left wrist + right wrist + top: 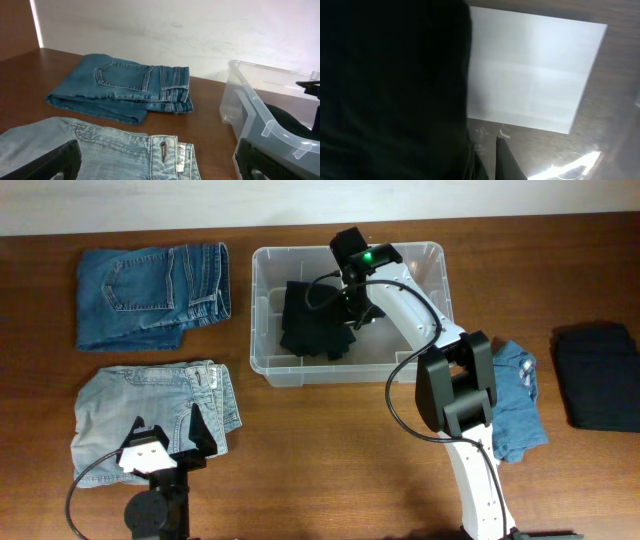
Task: Pack container
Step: 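Lower the black garment into the container and open the right gripper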
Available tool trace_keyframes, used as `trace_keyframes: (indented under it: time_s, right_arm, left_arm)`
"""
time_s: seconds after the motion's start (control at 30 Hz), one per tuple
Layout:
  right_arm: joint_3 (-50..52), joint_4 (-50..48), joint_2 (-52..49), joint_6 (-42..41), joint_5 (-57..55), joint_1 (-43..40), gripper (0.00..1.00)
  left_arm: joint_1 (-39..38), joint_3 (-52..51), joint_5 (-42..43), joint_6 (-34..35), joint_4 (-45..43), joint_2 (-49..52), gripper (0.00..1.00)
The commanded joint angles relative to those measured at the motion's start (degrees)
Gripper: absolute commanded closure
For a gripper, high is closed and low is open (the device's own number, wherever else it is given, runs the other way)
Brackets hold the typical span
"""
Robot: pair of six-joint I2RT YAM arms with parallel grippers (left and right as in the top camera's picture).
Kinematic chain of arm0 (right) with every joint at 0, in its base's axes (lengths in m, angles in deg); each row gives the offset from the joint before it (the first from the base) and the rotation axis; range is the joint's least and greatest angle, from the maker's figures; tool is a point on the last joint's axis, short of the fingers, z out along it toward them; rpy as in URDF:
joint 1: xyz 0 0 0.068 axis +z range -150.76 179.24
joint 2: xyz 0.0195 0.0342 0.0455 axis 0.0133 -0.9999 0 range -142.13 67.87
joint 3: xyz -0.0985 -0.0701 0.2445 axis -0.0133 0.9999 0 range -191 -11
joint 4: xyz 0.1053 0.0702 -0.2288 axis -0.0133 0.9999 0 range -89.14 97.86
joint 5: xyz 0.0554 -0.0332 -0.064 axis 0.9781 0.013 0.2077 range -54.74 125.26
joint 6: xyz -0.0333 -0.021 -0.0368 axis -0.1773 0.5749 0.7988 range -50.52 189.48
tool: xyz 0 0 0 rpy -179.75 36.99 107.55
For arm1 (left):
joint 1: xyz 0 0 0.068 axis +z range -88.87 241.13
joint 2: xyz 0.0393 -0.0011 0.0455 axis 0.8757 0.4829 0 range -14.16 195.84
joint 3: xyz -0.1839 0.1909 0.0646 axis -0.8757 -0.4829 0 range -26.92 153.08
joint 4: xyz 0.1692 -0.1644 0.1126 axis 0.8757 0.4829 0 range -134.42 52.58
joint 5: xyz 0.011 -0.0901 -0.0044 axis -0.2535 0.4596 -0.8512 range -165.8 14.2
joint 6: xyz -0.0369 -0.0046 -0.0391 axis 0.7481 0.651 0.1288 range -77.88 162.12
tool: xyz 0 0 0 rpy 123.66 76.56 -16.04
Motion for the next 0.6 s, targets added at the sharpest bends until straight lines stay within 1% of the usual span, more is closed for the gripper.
trace_keyframes:
  time_s: [0.0, 0.1, 0.43, 0.57]
  right_arm:
    - [0.39, -0.31, -0.39, -0.24, 2.78, 0.37, 0.91]
    - [0.39, -0.42, -0.39, -0.24, 4.85, 0.37, 0.91]
    - [0.39, -1.46, -0.39, 0.04, 5.62, 1.4, 0.91]
    - [0.39, -2.43, -0.39, 2.84, 5.44, 2.27, 0.91]
  left_arm:
    - [0.37, -0.07, -0.39, -0.52, 0.26, -0.28, 0.01]
    - [0.37, -0.09, -0.37, -0.52, 0.26, -0.28, 0.01]
    - [0.37, -0.07, -0.39, -0.52, 0.26, -0.28, 0.0]
    - [0.37, -0.07, -0.39, -0.5, 0.26, -0.28, 0.01]
